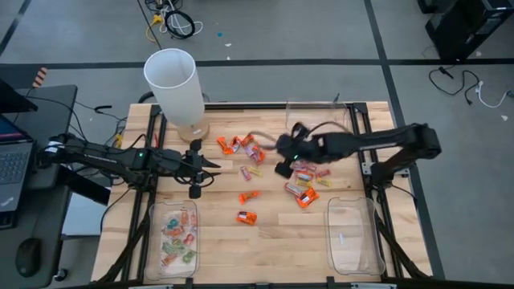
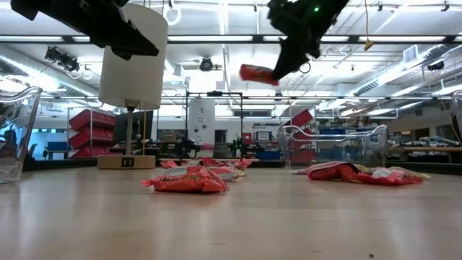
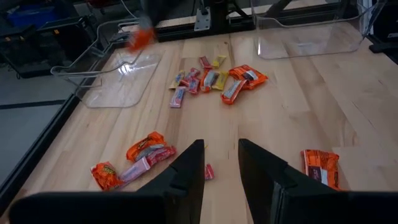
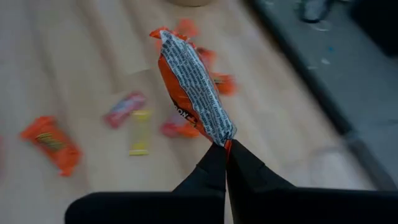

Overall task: Sort candy
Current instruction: Put the large orange chocolate bar into the top right transparent bin

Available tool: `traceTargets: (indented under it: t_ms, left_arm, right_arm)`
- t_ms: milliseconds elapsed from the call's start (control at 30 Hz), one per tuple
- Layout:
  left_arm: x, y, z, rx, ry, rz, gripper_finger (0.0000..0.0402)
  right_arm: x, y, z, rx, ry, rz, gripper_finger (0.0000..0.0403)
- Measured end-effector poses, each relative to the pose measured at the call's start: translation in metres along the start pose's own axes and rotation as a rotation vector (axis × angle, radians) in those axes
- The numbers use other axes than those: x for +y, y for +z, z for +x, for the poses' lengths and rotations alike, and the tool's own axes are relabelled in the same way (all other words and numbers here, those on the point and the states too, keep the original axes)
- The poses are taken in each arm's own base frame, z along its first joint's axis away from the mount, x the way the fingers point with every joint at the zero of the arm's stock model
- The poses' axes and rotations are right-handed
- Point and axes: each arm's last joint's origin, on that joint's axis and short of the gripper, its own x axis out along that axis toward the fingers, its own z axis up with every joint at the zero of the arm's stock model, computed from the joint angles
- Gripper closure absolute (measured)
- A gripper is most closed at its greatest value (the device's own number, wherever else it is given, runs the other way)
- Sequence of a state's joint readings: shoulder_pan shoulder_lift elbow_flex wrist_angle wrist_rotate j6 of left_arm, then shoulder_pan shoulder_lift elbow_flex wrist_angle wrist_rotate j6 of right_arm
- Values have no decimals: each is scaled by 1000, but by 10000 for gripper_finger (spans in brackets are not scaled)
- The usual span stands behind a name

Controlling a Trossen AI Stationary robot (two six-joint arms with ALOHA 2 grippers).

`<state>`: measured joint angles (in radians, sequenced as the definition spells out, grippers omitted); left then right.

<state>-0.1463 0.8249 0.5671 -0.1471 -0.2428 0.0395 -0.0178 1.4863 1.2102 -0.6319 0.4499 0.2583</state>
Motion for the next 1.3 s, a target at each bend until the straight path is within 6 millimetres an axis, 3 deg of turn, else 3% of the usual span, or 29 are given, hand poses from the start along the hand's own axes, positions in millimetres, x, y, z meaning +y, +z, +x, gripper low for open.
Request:
traceTargets:
  t_ms: [300,533,767,1000,1300]
  left_arm:
    - [0,0,0,1,0,0,300]
    - [0,0,0,2,0,0,300]
    - [0,0,0,2,0,0,300]
    - [0,0,0,2,0,0,300]
    - [0,0,0,4,0,1,300]
  right_arm:
    - [-74,-2,-25,65,-134,140,403]
    - [-118,-14,-20,208,-158,209,403]
    - [-156,-20,-14,264,-59,275,403]
    - [-187,-29,-1,312,-36,340,403]
    - [-200,-37,38,400,38,274,403]
